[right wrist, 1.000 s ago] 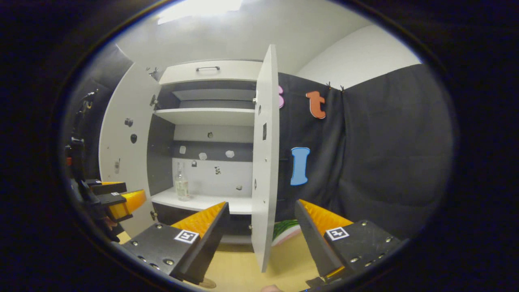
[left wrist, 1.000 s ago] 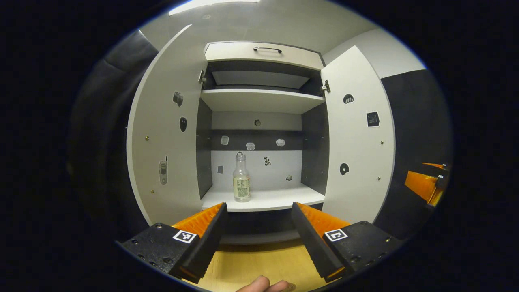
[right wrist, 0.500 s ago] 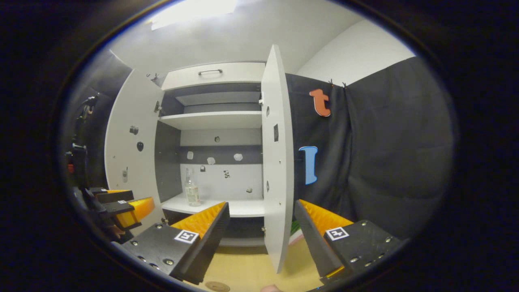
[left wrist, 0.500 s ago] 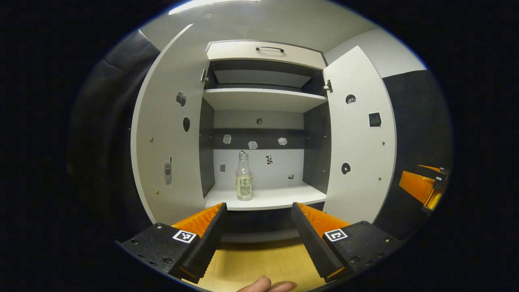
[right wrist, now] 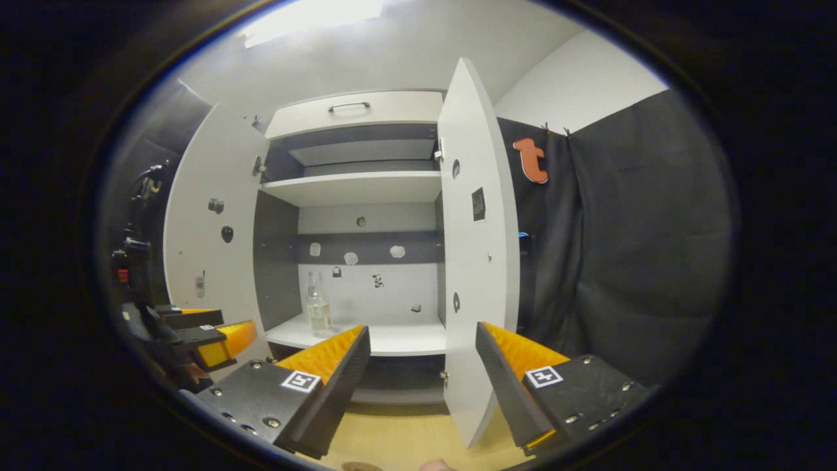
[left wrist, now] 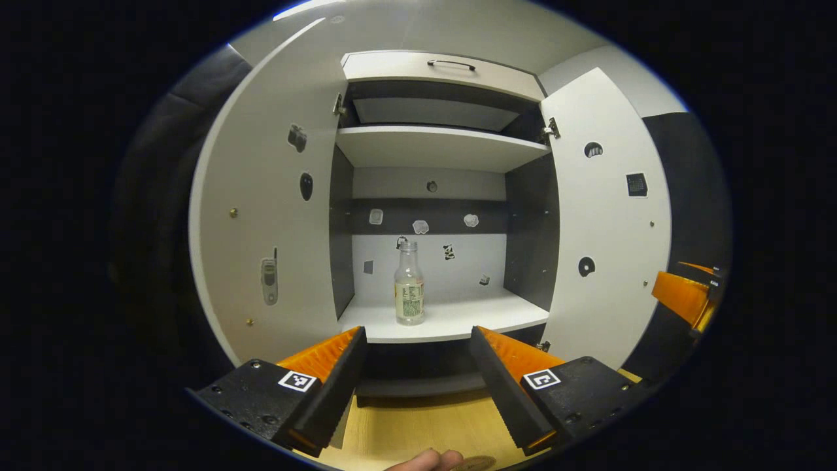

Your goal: Grasp the bottle in the cabinet with the left hand and place it on the coaster, then close the right door with the right hand and the left door with the left hand.

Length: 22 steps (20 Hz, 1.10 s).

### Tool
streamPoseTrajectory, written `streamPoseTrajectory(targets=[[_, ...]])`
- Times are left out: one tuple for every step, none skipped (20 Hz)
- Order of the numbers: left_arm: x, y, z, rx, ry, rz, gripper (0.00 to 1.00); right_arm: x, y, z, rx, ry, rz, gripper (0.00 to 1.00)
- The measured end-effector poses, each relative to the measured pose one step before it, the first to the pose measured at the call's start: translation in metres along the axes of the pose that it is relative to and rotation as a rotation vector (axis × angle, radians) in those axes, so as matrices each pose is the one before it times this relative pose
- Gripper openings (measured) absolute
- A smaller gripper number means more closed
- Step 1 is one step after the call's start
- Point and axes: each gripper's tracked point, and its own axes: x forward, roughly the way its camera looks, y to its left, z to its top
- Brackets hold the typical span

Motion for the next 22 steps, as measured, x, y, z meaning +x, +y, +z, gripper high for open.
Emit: streamPoseTrajectory(targets=[[0.01241, -0.00054, -0.00002, 0.00166, -0.00189, -0.00594, 0.99, 0.00478, -0.00196, -0.0002, -0.0001, 0.00186, -0.00875, 0.94], [0.01332, 0.00046, 0.00107, -0.00403, -0.00393, -0.00472, 0.99, 0.00415, -0.00185, -0.00002, -0.00112, 0.00437, -0.00789, 0.98], [0.01391, 0.00097, -0.0001, -0.00797, 0.00257, 0.00293, 0.99, 0.0025, -0.00172, -0.00062, -0.00178, 0.00202, -0.00741, 0.98], [0.01471, 0.00046, 0.00041, -0.00701, 0.00299, 0.00014, 0.99, 0.0026, -0.0016, 0.0022, -0.0011, -0.00529, -0.00543, 0.98], [0.01752, 0.00195, 0.00021, -0.00853, 0.00092, 0.00615, 0.99, 0.00462, -0.002, 0.00116, 0.00115, -0.00325, -0.006, 0.98], [0.0192, 0.00133, 0.00356, -0.00997, -0.01271, 0.00384, 0.99, 0.00156, -0.00102, 0.00008, 0.00164, -0.00038, -0.00345, 0.94], [0.01838, 0.00084, 0.00142, 0.00234, -0.00749, 0.00093, 0.99, 0.00158, -0.00278, -0.00088, 0.00135, 0.00148, -0.00646, 0.94], [0.01839, 0.00457, 0.00252, 0.00706, -0.01364, 0.01679, 0.99, 0.00172, -0.00362, 0.00085, -0.00044, 0.00022, -0.00961, 0.98], [0.01889, 0.00398, 0.0015, 0.00944, -0.00864, 0.01458, 0.99, 0.00055, -0.00287, 0.00028, -0.00474, -0.00621, -0.00695, 0.98], [0.01645, 0.00297, 0.00016, 0.00275, -0.0049, 0.01562, 0.99, -0.00072, -0.00276, 0.00094, -0.00562, -0.00856, -0.00532, 0.98], [0.01483, 0.00171, -0.00242, -0.0045, 0.00155, 0.01234, 0.99, 0.00111, -0.00205, -0.0011, -0.00861, -0.00352, -0.00386, 0.98], [0.01352, 0.00283, -0.00457, -0.00379, 0.01147, 0.01589, 0.99, -0.00072, -0.0032, 0.00021, -0.00978, -0.00433, -0.00812, 0.98], [0.01297, 0.00259, -0.00526, -0.00424, 0.01347, 0.0106, 0.99, -0.00132, -0.00269, -0.00165, -0.01123, -0.00105, -0.00415, 0.98], [0.01148, -0.00059, -0.00617, 0.00385, 0.02117, 0.00047, 0.99, -0.00063, -0.00129, -0.00025, -0.00522, 0.00047, -0.00575, 0.98], [0.01194, 0.00034, -0.00502, 0.00686, 0.00731, 0.00605, 1.0, -0.00147, -0.00144, -0.00108, -0.00284, 0.00014, -0.00284, 0.98], [0.00952, 0.00232, -0.00132, 0.01385, -0.00393, 0.00999, 0.99, -0.00206, 0.00033, -0.00008, -0.00264, -0.00179, -0.00081, 0.94], [0.01003, 0.00184, -0.0005, 0.00543, -0.00991, 0.00907, 0.99, -0.00245, 0.00029, -0.00019, -0.00071, -0.00395, 0.00085, 0.98], [0.00816, -0.00042, -0.00191, 0.00013, -0.00229, 0.00109, 0.99, -0.00355, 0.00178, -0.00072, 0.00312, -0.0004, 0.0061, 0.94], [0.00734, -0.0021, -0.00327, 0.00057, 0.00643, -0.00834, 0.99, -0.0038, 0.0011, -0.00149, 0.00306, -0.0007, 0.00211, 0.94], [0.00534, 0.00036, -0.00441, 0.00287, 0.01221, 0.00029, 0.99, -0.00349, 0.00039, -0.00138, 0.00162, 0.00184, 0.00064, 0.94], [0.00438, 0.00156, -0.00368, 0.00383, 0.00924, 0.00456, 0.99, -0.00367, -0.00049, -0.00259, -0.00316, 0.00216, -0.00111, 0.94], [0.004, 0.00164, -0.0026, -0.00102, 0.00673, 0.00805, 0.99, -0.00412, -0.00086, -0.00272, -0.00829, 0.00413, -0.00514, 0.94]])
